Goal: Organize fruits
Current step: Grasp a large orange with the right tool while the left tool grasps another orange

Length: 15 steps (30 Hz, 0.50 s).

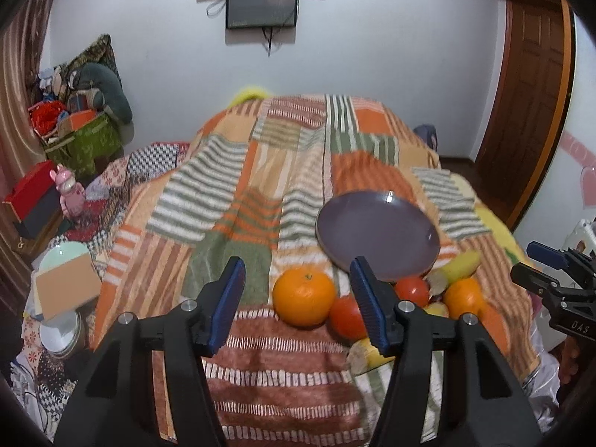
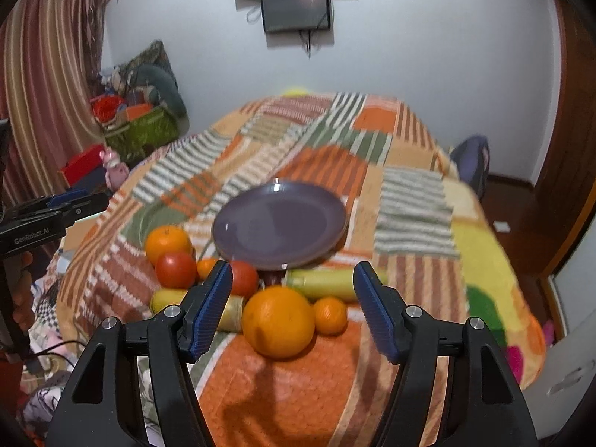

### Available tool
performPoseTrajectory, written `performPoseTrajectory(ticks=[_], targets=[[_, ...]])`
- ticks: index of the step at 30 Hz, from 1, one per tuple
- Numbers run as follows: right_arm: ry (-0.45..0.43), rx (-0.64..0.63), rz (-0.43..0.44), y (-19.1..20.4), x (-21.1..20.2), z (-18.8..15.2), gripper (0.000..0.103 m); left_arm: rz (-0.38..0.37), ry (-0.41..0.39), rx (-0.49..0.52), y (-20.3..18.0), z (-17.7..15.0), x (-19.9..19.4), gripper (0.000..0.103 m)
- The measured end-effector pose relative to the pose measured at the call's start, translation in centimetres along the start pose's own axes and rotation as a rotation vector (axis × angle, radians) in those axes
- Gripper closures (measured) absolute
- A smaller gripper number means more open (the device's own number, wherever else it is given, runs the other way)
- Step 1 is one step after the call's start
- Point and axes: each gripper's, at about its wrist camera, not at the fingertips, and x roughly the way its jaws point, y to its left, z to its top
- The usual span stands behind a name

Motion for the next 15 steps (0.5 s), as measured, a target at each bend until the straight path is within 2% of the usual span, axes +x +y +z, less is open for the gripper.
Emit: performPoseTrajectory(ticks=[7, 15], targets=[[0.137, 0.047, 0.053, -0.6, 3.1, -1.4, 0.039, -0.025, 0.109, 0.006, -0.2, -1.9, 3.0, 0.045], [0.199, 0.035, 0.065, -0.3, 4.8, -2.2, 0.039, -0.072, 0.166, 0.013, -1.7, -2.8, 4.5, 0.044]])
